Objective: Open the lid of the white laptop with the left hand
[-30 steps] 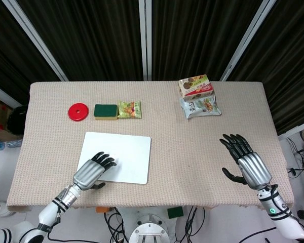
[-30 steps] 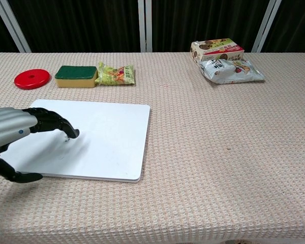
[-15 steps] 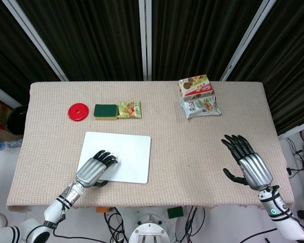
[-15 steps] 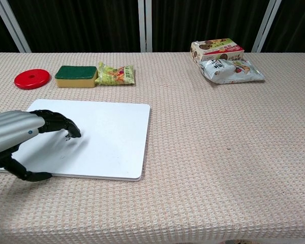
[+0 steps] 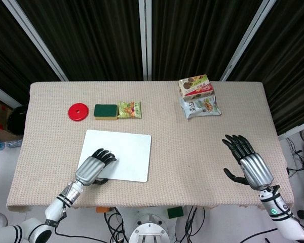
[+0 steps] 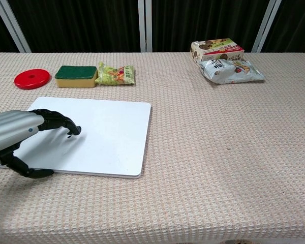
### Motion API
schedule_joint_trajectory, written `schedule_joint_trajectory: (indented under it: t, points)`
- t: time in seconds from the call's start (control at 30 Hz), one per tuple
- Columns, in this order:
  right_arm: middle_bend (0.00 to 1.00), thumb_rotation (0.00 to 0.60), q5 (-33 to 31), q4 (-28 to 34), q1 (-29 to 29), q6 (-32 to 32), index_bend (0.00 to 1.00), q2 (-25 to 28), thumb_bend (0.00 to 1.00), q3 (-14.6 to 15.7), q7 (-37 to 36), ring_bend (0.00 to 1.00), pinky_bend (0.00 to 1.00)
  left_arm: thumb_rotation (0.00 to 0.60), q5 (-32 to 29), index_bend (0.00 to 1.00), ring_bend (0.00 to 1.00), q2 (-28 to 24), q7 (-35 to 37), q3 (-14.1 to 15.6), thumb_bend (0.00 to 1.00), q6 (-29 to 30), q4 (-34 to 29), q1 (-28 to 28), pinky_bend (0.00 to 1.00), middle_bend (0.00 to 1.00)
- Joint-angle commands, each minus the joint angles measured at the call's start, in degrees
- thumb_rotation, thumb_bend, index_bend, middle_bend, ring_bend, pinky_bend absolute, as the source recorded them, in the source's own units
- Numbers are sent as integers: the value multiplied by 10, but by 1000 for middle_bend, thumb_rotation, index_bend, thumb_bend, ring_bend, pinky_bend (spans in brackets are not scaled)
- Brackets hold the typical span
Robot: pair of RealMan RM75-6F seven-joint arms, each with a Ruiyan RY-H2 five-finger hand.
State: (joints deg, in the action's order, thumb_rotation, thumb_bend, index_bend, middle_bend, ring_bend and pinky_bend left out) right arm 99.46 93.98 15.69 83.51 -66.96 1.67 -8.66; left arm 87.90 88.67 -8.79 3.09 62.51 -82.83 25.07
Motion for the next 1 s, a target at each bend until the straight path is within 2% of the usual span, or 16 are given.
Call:
schedule_joint_trajectory:
  t: [0.03,0.27,0.33,0.47,0.6,0.87,1.0]
  points:
    - [0,600,0,0,-1,1,0,0,290,0,-1,0,0,600,-1,216,91,2,2,-1,180,-2,2,2,96,160]
    - [0,600,1,-1,-6,5,0,0,290,0,-2,0,0,600,5,216,91,3,14,-2,196,7,3,2,96,160]
    - [0,600,2,-1,-7,6,0,1,290,0,-3,0,0,600,6,220,91,6,20,-4,235,10,6,2,96,160]
    - [0,600,5,-3,-9,7,0,0,290,1,-5,0,0,600,11,246,91,19,48,-7,376,21,23,1,101,165]
    - [0,600,7,-3,-10,7,0,0,289,2,-4,0,0,600,28,268,91,35,66,-6,461,46,50,-4,102,186]
    - [0,600,19,-6,-7,-1,0,-5,289,8,-10,0,0,600,76,277,112,97,127,-16,622,139,153,-15,137,232]
    - [21,600,44,-5,6,-24,0,-8,291,25,-27,0,0,600,94,281,125,130,151,-30,668,188,214,-14,184,244]
